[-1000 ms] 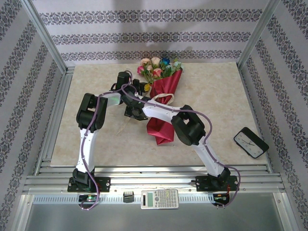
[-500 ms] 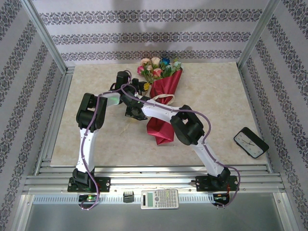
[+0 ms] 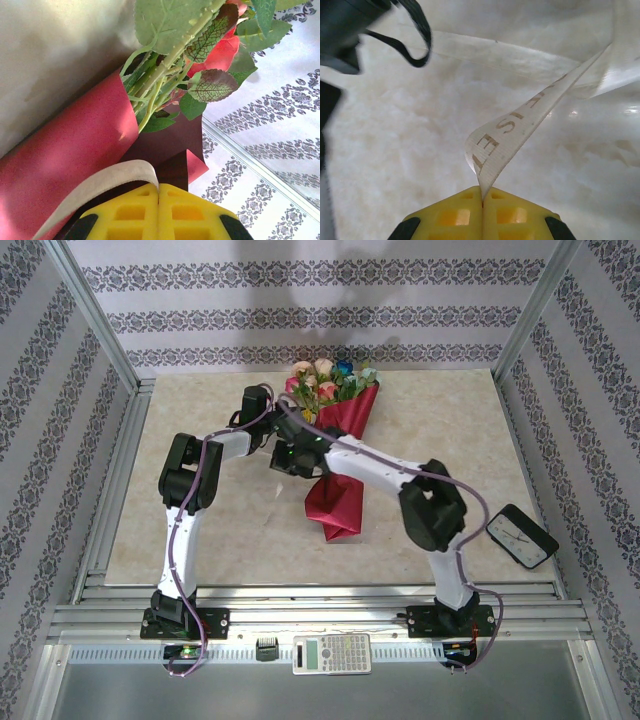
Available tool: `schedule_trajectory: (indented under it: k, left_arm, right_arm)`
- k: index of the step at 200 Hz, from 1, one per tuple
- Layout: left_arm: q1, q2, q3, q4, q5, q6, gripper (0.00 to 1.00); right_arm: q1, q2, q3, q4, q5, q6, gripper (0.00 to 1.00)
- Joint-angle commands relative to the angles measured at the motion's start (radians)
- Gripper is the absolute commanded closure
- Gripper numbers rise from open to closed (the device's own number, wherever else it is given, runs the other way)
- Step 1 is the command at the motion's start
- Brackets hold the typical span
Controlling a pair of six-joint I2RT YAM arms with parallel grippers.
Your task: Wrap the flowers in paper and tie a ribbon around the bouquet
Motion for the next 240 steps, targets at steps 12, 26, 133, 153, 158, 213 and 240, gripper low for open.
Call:
schedule_trajectory:
  k: [12, 26, 133, 153, 158, 213, 240]
  left_arm:
    - [-0.017, -0.013, 0.014, 0.051, -0.01, -0.012, 1.0]
    - [-0.027, -0.019, 0.012, 0.055, -0.016, -0.015, 1.0]
    - [-0.062, -0.059, -0.039, 0.037, -0.075, 0.022, 1.0]
    - [-0.064, -0.058, -0.046, 0.036, -0.081, 0.025, 1.0]
    - [-0.064, -0.059, -0.048, 0.037, -0.083, 0.025, 1.0]
    - [-0.064, -0.07, -0.062, 0.015, -0.092, 0.045, 1.0]
    - [-0.064, -0.08, -0.072, -0.006, -0.094, 0.061, 1.0]
  right_arm:
    - [-0.102, -0.12, -0.065, -0.103, -0.233, -0.13, 1.0]
    - [-0.148, -0.16, -0.066, -0.18, -0.29, -0.195, 1.0]
    - [-0.44, -0.394, -0.168, -0.465, -0.47, -0.424, 1.0]
    - [-0.464, -0.438, -0.18, -0.479, -0.466, -0.424, 1.0]
    - [-0.47, -0.446, -0.181, -0.485, -0.466, -0.428, 1.0]
    - [-0.53, -0.518, -0.251, -0.559, -0.465, -0.494, 1.0]
    - [-0.567, -0.562, -0.291, -0.592, -0.428, -0.521, 1.0]
